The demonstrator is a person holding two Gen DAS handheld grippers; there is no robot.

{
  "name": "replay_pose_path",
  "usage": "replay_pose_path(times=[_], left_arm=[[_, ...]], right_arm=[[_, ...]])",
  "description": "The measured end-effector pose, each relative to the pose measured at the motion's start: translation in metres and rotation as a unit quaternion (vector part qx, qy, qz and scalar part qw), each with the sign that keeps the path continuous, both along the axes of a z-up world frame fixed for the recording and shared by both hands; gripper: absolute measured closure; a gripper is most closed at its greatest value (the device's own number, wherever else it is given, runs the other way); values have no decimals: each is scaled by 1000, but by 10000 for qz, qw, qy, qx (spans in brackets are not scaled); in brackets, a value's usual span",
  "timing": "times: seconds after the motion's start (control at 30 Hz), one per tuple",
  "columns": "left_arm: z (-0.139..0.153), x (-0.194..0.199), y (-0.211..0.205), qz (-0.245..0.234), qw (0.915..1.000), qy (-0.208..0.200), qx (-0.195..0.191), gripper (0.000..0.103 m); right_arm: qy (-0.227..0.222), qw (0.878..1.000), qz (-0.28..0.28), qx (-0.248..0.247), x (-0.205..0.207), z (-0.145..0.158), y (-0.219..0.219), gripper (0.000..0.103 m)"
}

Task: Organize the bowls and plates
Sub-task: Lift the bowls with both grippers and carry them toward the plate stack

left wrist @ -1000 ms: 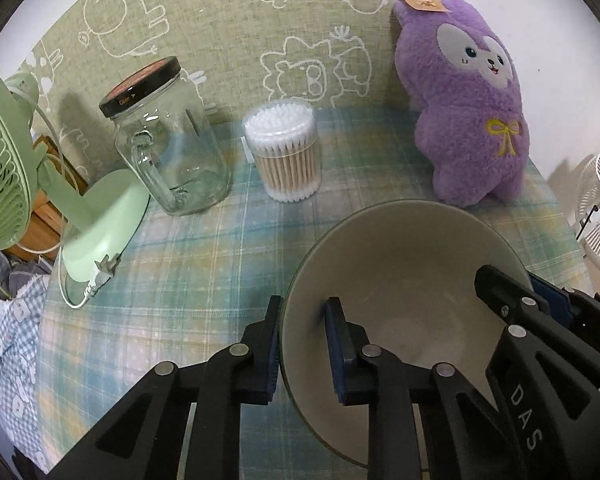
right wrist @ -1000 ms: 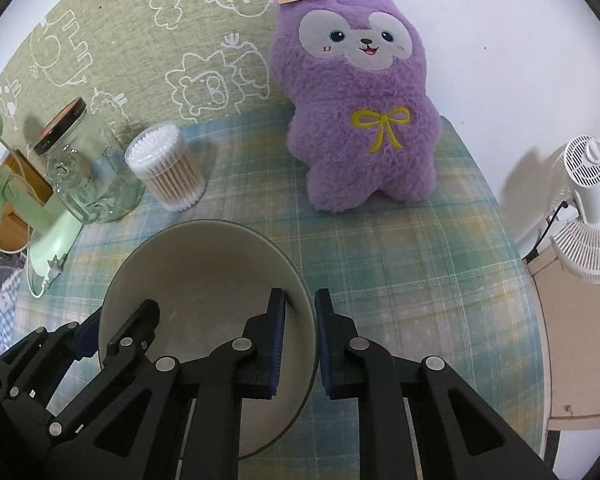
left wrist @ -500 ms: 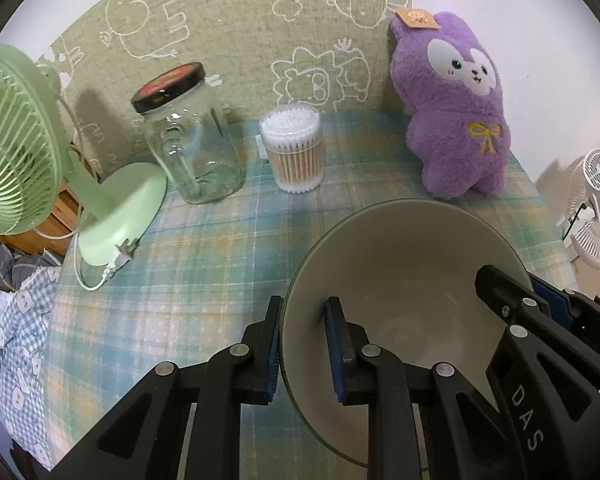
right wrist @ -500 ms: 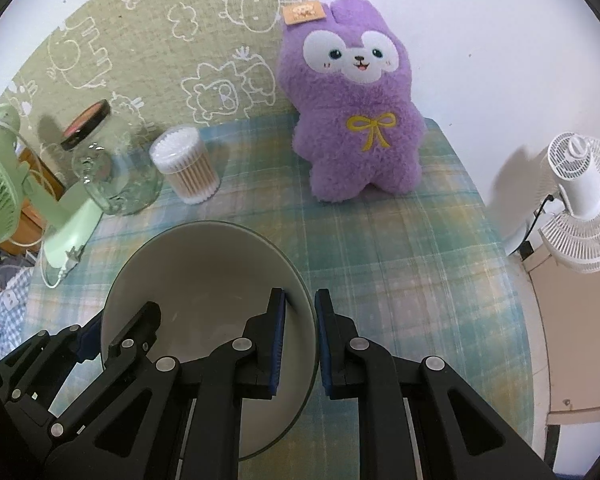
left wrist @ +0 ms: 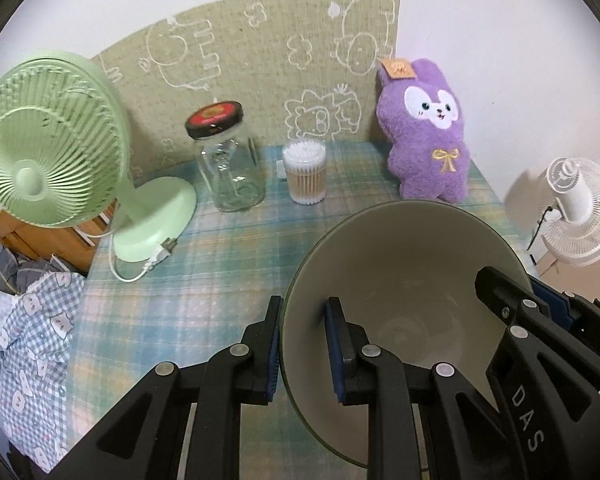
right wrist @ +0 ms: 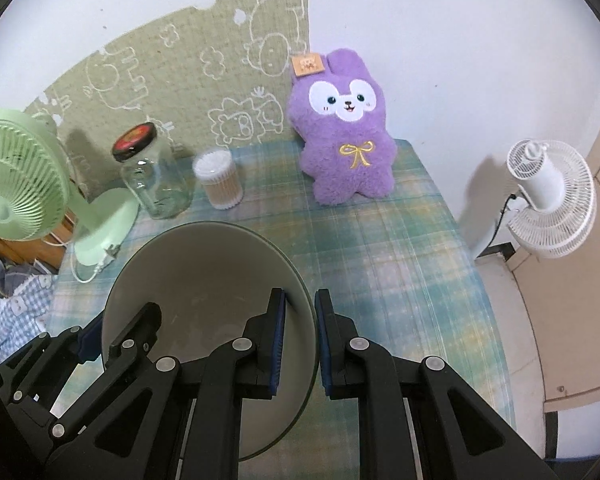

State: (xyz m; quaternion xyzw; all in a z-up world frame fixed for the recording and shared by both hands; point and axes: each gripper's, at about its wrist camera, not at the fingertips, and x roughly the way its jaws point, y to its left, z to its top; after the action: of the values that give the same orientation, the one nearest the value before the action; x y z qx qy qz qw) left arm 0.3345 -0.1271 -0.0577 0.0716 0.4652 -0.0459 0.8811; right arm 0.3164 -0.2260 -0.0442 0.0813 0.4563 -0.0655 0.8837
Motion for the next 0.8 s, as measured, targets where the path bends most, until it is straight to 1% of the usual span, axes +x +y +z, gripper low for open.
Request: replay_pose_path(times=[0.23, 0.4, 0.63, 0.8], left_arm=[[24, -37, 28, -61, 9999, -133, -57, 85], [34, -67, 51, -119, 9997, -198, -32, 85], [33, -107, 83, -158, 9997, -177, -25, 85], [25, -133, 100, -190, 9998, -106, 2, 85]], right_arm=[[-131, 9999, -55, -61, -41, 24, 29, 85], [-177, 9998, -73, -62, -71, 32, 50, 85], [-143, 9998, -80, -79, -114, 32, 83, 85], [-49, 9999, -109, -48, -140, 24, 102, 85]])
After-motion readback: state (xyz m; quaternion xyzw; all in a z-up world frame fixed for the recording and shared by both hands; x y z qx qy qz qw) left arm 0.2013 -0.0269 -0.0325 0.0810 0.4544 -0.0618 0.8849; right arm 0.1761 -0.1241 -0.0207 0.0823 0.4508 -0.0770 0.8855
